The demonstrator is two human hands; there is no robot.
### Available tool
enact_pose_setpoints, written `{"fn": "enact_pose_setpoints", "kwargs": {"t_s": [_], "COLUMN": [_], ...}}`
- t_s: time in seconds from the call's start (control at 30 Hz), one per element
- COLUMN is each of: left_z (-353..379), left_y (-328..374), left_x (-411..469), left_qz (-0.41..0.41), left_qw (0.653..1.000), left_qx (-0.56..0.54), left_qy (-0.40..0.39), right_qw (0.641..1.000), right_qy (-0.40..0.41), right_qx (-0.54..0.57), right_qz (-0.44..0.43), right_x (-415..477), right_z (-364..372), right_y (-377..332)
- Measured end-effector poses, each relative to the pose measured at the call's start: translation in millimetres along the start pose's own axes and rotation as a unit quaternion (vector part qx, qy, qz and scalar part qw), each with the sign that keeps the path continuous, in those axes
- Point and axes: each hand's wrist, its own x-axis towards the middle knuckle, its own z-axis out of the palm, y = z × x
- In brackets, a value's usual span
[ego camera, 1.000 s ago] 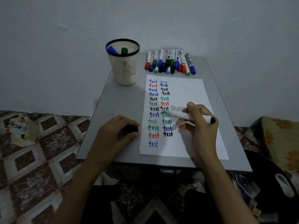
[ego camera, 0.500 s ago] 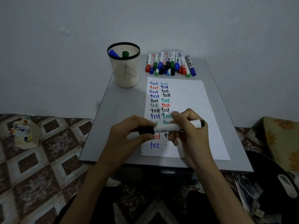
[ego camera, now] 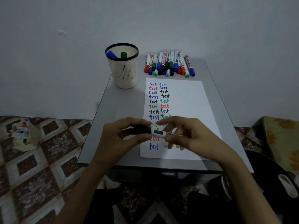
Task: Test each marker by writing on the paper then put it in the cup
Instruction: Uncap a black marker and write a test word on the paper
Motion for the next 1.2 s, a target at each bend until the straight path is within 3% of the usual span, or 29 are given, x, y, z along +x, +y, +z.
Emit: {"fn": "enact_pose_setpoints", "kwargs": {"t_s": [0.1, 0.23, 0.43, 0.87, 1.0, 1.1, 1.2], "left_z": [7.4, 16.9, 18.4, 23.9, 19.8, 6.7, -20.7], "left_y": [1.7, 1.7, -2.8, -6.1, -2.8, -5.4, -20.9], "left_x": [-1.2, -1.9, -5.2, -8.1, -3.4, 3.5, 8.4], "left_qz": [0.0, 0.033, 0.074, 0.088, 0.079, 0.031, 0.013], "left_qw": [1.0, 0.999, 0.994, 0.992, 0.993, 0.992, 0.968], "left_qx": [0.002, 0.029, 0.078, 0.084, 0.089, 0.121, 0.248], "left_qy": [0.012, 0.022, 0.019, 0.019, 0.01, 0.019, 0.023], "right_qw": [0.986, 0.942, 0.905, 0.891, 0.89, 0.927, 0.982], "right_qy": [-0.002, 0.077, 0.153, 0.281, 0.276, 0.197, 0.115], "right_qx": [-0.165, -0.324, -0.392, -0.351, -0.358, -0.318, -0.148], "right_qz": [-0.014, 0.038, 0.065, -0.063, -0.06, -0.037, -0.02], "right_x": [2.7, 6.5, 9.9, 14.8, 18.6, 29.9, 56.4], "right_z": [6.7, 23.3, 34.0, 59.4, 59.1, 44.7, 19.4], "right_y": [-5.2, -15.6, -18.6, 7.9, 6.5, -5.7, -16.5]}}
